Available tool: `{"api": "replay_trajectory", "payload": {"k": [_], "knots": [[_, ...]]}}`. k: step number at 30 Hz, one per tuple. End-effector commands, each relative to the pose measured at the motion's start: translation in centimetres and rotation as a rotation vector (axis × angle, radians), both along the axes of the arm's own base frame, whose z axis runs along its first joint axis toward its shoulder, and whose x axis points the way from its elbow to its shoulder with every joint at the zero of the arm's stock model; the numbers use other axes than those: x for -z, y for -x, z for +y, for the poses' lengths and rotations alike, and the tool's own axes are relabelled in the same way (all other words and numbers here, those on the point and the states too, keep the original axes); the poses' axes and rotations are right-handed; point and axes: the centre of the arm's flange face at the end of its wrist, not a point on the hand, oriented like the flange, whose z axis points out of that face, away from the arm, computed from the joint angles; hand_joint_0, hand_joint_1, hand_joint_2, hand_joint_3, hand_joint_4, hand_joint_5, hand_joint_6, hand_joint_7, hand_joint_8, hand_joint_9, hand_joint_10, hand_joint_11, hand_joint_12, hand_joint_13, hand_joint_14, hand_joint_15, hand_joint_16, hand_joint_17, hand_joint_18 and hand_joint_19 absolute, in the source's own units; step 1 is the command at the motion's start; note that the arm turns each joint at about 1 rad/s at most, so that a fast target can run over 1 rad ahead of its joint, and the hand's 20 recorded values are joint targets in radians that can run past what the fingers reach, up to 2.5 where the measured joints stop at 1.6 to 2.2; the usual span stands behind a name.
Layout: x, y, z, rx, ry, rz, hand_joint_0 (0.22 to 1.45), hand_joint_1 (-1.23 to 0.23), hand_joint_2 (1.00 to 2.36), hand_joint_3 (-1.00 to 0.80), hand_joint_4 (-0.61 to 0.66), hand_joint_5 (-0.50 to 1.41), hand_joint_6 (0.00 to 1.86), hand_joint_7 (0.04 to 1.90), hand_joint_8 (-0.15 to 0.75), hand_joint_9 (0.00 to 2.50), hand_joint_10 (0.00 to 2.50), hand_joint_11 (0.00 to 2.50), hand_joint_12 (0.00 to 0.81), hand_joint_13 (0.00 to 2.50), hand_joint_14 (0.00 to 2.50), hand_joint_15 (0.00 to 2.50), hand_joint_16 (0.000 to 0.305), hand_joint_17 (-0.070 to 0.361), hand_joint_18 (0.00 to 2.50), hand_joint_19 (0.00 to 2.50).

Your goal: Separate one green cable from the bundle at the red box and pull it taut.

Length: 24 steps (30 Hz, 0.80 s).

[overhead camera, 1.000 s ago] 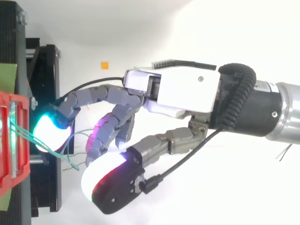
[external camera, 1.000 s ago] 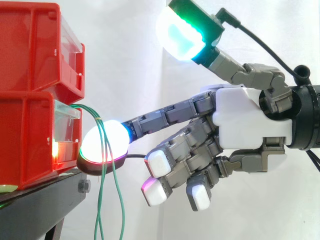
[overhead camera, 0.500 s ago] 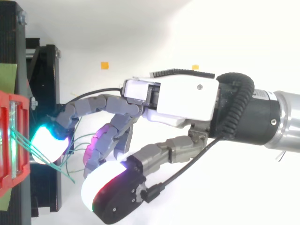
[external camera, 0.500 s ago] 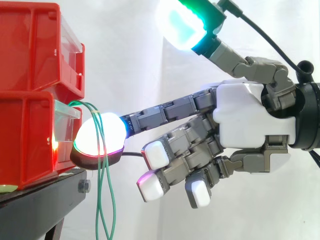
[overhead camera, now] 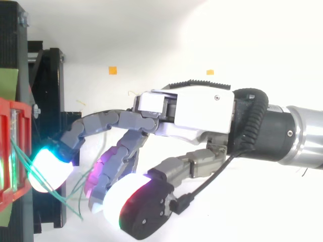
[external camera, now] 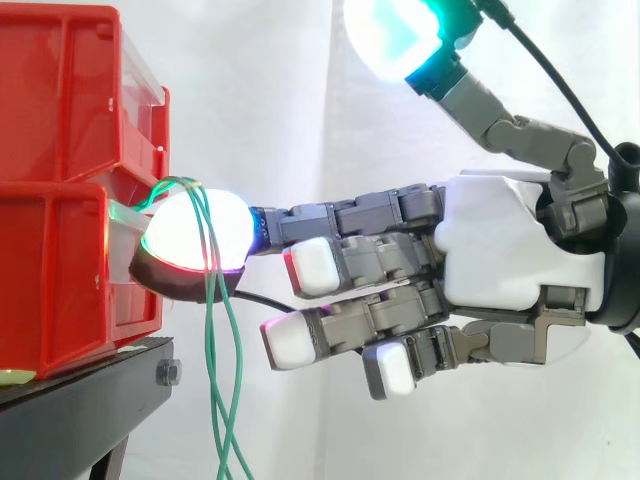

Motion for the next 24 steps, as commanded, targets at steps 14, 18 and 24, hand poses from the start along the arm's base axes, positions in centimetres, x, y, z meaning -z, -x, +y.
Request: {"api": "replay_trajectory", "payload": {"k": [14,18,24], "knots": [[0.0,-0.1,0.7,-0.016,-0.058,-0.010,0.37,-0.56,1.00,-0.50,0.25,-0.15,0.50,0.64,0.351,1.07,0.01,0.37,0.452,0.85,0.01,0.46,0.084,0.188,1.09,0.44],[0.0,-0.1,1.0,-0.025,-0.096,-0.013,0.37,-0.57,1.00,-0.50,0.25,-0.15,0.50,0.64,0.346,1.07,0.01,0.36,0.452,0.85,0.01,0.46,0.083,0.188,1.09,0.44],[0.4,0.1,1.4,-0.039,-0.158,-0.008,0.37,-0.57,1.00,-0.50,0.25,-0.15,0.50,0.64,0.347,1.07,0.01,0.35,0.450,0.84,0.01,0.47,0.083,0.187,1.09,0.44]]}}
